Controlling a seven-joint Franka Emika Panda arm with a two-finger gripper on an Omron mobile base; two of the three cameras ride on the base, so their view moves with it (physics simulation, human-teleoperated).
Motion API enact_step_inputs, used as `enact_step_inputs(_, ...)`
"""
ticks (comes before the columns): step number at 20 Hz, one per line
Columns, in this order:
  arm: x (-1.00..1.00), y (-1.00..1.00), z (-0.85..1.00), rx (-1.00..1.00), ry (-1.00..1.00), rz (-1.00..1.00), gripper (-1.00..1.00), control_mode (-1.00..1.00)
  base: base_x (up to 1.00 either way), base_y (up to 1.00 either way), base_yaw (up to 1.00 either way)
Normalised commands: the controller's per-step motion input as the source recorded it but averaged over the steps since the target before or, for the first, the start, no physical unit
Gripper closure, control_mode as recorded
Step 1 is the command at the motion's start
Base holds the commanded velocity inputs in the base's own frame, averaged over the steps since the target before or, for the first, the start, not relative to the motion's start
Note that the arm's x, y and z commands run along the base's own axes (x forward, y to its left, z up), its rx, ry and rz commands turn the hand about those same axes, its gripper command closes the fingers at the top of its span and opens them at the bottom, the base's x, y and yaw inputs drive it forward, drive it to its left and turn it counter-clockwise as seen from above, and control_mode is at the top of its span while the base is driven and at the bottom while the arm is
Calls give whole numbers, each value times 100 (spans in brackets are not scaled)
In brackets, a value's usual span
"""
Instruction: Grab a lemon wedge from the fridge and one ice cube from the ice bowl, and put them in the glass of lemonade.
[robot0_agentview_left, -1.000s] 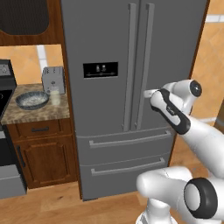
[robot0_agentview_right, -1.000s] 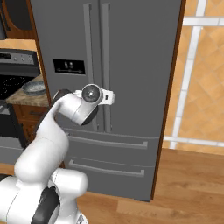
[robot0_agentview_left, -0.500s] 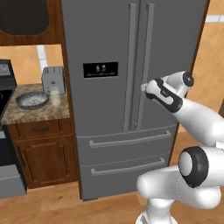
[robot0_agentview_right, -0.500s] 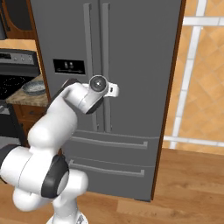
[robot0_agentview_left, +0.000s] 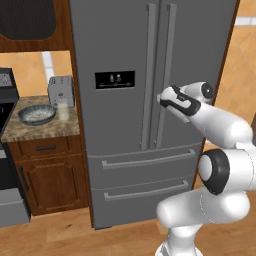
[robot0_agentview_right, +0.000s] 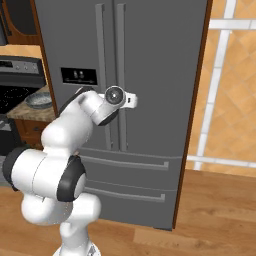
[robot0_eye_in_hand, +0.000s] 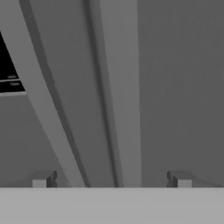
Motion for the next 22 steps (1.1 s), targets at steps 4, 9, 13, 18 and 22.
enact_step_inputs(4,43,-6,-1,0,0,0,-100,-100,0,0,0)
enact_step_inputs(9,42,-11,-3,0,0,1,-100,-100,0,0,0)
enact_step_inputs(13,43,-3,-7,0,-1,0,-100,-100,0,0,0)
enact_step_inputs(18,41,0,-5,0,0,0,-100,-100,0,0,0)
enact_step_inputs(22,29,0,-1,0,0,0,100,-100,0,0,0)
